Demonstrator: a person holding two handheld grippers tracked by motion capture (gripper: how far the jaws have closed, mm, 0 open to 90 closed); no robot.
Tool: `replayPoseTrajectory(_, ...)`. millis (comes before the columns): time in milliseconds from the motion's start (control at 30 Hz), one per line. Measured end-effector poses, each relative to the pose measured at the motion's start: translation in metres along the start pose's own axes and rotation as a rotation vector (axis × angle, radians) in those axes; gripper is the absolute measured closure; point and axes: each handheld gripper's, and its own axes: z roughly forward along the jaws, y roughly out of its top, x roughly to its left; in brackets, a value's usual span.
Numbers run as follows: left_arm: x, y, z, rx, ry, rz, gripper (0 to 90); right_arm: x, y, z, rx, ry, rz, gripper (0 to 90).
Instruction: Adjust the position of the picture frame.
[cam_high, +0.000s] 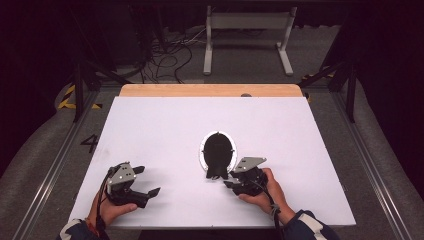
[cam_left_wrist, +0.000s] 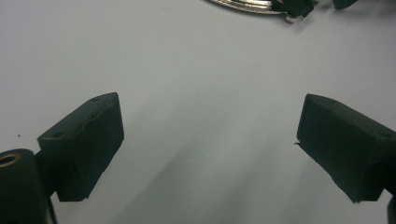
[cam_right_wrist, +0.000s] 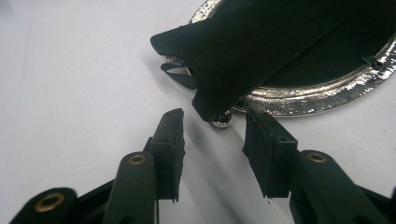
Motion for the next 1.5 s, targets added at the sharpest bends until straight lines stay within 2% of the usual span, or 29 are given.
replayPoseTrajectory(167, -0.002, 0.000, 0.002, -0.006, -0.003, 0.017, 9.9, 0.000, 0.003, 0.004, -0.001, -0.008, -0.001, 61.1)
replayPoseTrajectory(300, -0.004, 0.000, 0.004, 0.011, -0.008, 0.030, 10.8, -0.001, 0.004, 0.005, -0.004, -0.011, 0.006, 64.0)
replayPoseTrajectory(567, -0.005, 0.000, 0.007, 0.016, -0.016, 0.040, 10.9, -0.002, 0.003, 0.004, -0.011, 0.003, 0.025, 64.7)
replayPoseTrajectory(800, -0.004, 0.001, 0.009, 0.023, -0.025, 0.034, 10.8, -0.005, 0.003, 0.000, -0.042, 0.031, 0.064, 65.5)
replayPoseTrajectory(967, -0.005, 0.001, 0.009, 0.030, -0.034, 0.037, 10.4, -0.010, 0.002, -0.002, -0.068, 0.075, 0.133, 66.2)
replayPoseTrajectory(1033, -0.006, 0.001, 0.011, 0.032, -0.040, 0.046, 10.2, -0.014, 0.000, 0.000, -0.085, 0.125, 0.192, 67.6)
replayPoseTrajectory(1100, -0.007, 0.002, 0.012, 0.038, -0.043, 0.052, 10.2, -0.021, -0.002, 0.002, -0.110, 0.200, 0.262, 68.2)
replayPoseTrajectory(1133, -0.007, 0.002, 0.013, 0.040, -0.045, 0.056, 10.2, -0.024, -0.003, 0.002, -0.126, 0.210, 0.284, 66.8)
replayPoseTrajectory(1233, -0.007, 0.003, 0.015, 0.054, -0.044, 0.061, 10.2, -0.028, -0.003, 0.004, -0.135, 0.244, 0.315, 60.3)
replayPoseTrajectory(1333, -0.006, 0.006, 0.017, 0.053, -0.044, 0.066, 10.2, -0.031, -0.003, 0.007, -0.142, 0.270, 0.349, 60.1)
replayPoseTrajectory(1433, -0.006, 0.011, 0.023, 0.058, -0.046, 0.076, 10.6, -0.036, -0.003, 0.011, -0.150, 0.336, 0.396, 53.0)
replayPoseTrajectory(1467, -0.006, 0.011, 0.023, 0.058, -0.046, 0.076, 10.9, -0.036, -0.003, 0.011, -0.150, 0.336, 0.396, 53.0)
replayPoseTrajectory(1500, -0.007, 0.012, 0.026, 0.063, -0.050, 0.076, 10.9, -0.037, -0.003, 0.012, -0.151, 0.351, 0.423, 50.9)
